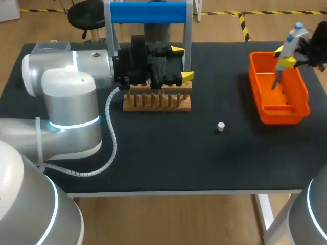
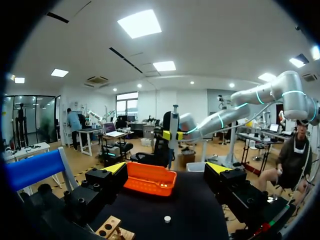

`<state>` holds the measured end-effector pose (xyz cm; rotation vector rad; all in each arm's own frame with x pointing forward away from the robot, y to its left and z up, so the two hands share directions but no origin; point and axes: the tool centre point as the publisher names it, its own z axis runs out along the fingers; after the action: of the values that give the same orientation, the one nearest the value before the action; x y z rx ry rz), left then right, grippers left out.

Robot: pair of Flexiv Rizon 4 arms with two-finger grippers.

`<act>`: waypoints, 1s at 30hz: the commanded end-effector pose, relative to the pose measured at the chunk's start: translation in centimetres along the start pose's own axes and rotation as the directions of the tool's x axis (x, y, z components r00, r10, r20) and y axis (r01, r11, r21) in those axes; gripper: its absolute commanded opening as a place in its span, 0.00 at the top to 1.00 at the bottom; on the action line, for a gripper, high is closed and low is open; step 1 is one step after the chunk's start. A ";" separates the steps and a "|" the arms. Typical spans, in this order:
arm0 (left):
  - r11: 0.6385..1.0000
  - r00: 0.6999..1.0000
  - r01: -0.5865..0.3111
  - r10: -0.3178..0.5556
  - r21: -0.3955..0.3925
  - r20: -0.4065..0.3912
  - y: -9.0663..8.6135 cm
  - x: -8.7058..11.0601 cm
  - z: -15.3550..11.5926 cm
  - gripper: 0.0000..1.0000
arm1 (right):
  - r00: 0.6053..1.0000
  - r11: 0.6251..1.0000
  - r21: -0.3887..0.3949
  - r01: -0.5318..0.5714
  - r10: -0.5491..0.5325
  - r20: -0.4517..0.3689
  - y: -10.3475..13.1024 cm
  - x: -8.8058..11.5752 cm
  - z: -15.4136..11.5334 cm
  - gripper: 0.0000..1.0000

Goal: Invert the test tube, pick up the pipette, mount the tip to pipette, aspirate from beaker and dispense into the tube, eject the tip, return the pipette, and cap with the stopper.

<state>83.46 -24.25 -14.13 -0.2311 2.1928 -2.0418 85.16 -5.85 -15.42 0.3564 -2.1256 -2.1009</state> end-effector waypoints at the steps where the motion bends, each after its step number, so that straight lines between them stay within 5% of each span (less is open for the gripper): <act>1: 1.000 1.000 -0.001 0.001 0.003 0.004 0.1 0.1 0.1 0.00 | 0.991 1.000 0.014 -0.002 0.000 0.136 0.1 0.8 5.0 1.00; 12: 1.000 1.000 -0.001 0.001 0.003 0.004 0.1 0.1 0.1 0.00 | 0.989 1.000 0.024 -0.003 -0.001 0.148 -1.2 1.5 10.8 1.00; 30: 1.000 1.000 -0.001 0.001 0.003 0.004 0.1 0.1 0.1 0.00 | 0.990 1.000 0.002 -0.019 0.018 0.142 -2.3 -0.8 18.3 1.00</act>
<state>83.46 -24.25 -14.13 -0.2309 2.1931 -2.0419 80.93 10.83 -17.81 0.1883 -2.2050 -2.1731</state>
